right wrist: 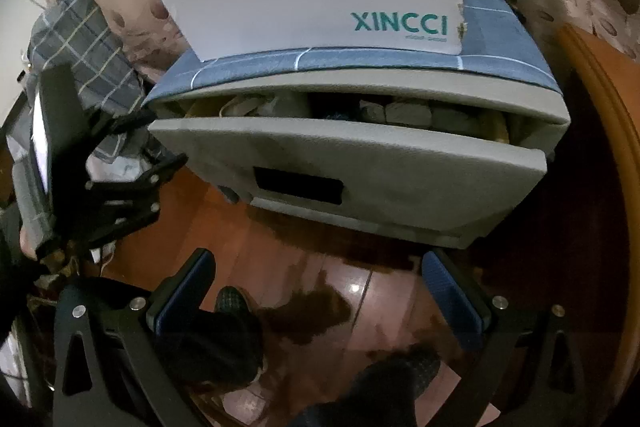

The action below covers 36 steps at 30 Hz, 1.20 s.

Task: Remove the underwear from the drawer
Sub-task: 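Grasp the drawer front with the left gripper and pull it open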

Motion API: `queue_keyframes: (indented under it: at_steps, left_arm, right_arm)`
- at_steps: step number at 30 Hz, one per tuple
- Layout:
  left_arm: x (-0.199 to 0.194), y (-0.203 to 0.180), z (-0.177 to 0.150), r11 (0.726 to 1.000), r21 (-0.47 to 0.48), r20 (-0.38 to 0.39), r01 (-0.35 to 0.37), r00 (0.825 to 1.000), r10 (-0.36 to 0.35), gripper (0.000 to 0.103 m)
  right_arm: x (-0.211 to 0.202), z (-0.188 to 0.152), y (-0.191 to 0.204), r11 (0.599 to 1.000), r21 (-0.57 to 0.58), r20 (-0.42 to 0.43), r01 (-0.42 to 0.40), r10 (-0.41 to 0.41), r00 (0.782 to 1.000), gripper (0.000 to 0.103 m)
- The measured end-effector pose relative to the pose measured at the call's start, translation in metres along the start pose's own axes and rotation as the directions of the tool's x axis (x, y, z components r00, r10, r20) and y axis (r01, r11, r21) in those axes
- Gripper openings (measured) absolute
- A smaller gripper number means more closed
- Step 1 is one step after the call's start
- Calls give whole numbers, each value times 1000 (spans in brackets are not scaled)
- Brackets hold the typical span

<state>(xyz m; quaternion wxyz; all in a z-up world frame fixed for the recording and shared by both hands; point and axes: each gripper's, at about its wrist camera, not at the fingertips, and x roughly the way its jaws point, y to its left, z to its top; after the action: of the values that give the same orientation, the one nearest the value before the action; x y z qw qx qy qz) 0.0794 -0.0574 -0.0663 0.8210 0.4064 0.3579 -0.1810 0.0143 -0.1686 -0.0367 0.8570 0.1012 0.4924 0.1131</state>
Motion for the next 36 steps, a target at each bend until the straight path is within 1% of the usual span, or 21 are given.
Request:
queue_keyframes:
  at_steps: [4,7,9,12,14,16,19,22,26,32,34,36]
  left_arm:
    - [14,-5,5,998,54,-19,31,999,-30,63]
    - [25,-8,9,995,82,-32,54,998,-52,64]
    - [28,-11,12,994,96,-27,54,998,-52,64]
    - [35,-12,17,993,90,-39,76,997,-73,64]
    - [41,-13,18,992,95,-46,87,996,-83,68]
    - [43,-15,18,991,105,-44,83,996,-78,70]
    - [45,-23,14,990,126,-29,56,998,-53,73]
    - [44,-25,12,990,130,-22,49,999,-47,73]
    - [37,-24,9,988,117,-42,97,995,-92,73]
    - [15,-40,-11,981,160,-76,113,992,-102,73]
    - [6,-44,-17,977,156,-95,143,987,-130,73]
    - [-2,-46,-22,972,143,-126,184,978,-166,73]
  right_arm:
    - [2,-1,0,1000,-9,2,-4,4,1000,103]
    - [2,-2,-2,1000,1,-13,-6,6,1000,103]
    - [2,-2,-3,1000,6,-18,-9,9,1000,103]
    - [2,-2,-4,1000,10,-27,-10,11,1000,103]
    - [1,-1,-4,1000,14,-29,-12,12,1000,103]
    - [1,-1,-4,1000,16,-31,-10,11,999,103]
    - [0,-1,-5,1000,19,-31,-9,10,999,103]
    - [0,-1,-5,1000,23,-25,-7,7,1000,103]
    - [-3,0,-4,1000,18,-18,7,-7,1000,103]
    - [-11,-1,-7,999,38,25,17,-18,1000,103]
    - [-14,-1,-8,999,43,38,20,-22,999,103]
    - [-15,0,-9,999,44,46,25,-27,999,103]
